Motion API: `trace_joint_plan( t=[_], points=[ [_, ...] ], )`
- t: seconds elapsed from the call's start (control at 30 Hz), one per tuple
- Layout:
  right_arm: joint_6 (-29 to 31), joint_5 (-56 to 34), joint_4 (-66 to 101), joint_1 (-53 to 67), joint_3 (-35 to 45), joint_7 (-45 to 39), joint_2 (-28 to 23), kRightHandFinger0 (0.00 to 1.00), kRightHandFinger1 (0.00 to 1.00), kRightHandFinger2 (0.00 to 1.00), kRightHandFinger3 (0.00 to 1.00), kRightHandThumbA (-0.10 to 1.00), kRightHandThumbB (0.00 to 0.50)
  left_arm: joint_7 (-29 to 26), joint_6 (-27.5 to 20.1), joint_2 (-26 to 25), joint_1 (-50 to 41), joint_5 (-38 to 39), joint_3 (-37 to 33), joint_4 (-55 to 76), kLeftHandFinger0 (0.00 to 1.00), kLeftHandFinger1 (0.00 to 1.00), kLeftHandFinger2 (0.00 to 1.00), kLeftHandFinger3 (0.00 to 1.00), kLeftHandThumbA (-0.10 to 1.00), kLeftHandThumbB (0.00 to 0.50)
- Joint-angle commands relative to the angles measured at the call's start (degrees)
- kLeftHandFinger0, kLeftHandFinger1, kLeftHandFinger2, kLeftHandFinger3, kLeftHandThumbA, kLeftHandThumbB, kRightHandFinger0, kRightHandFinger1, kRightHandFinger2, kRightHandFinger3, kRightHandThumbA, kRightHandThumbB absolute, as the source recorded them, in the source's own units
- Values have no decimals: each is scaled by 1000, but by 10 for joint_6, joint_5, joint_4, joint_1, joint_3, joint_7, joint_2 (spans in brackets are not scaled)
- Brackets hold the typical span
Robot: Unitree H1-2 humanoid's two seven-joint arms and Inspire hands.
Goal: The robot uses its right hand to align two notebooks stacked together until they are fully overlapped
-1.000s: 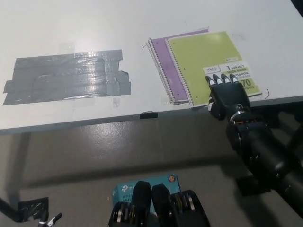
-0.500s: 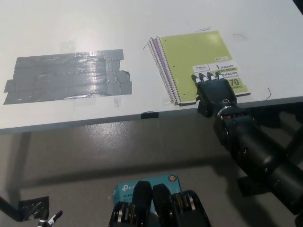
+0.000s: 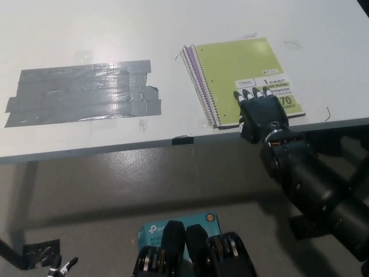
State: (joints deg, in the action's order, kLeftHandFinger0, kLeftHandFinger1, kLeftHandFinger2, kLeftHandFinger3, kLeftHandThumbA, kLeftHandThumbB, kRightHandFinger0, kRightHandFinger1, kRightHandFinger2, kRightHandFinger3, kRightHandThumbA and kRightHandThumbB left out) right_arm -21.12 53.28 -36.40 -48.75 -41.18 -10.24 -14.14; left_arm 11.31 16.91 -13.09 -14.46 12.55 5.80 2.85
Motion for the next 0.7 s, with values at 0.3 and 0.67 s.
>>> trace_joint_plan(
  t=[0.3, 0.67],
  points=[
    [59, 26, -24, -30, -34, -20, -7, 1000, 1000, 1000, 1000, 1000, 432, 12, -9, -11, 0, 2, -8, 20, 517, 547, 535, 1000, 1000, 500],
    [74, 25, -21, -30, -29, -25, -11, 1000, 1000, 1000, 1000, 1000, 449, 14, -8, -13, 2, 3, -13, 24, 460, 547, 565, 1000, 1000, 500]
  ],
)
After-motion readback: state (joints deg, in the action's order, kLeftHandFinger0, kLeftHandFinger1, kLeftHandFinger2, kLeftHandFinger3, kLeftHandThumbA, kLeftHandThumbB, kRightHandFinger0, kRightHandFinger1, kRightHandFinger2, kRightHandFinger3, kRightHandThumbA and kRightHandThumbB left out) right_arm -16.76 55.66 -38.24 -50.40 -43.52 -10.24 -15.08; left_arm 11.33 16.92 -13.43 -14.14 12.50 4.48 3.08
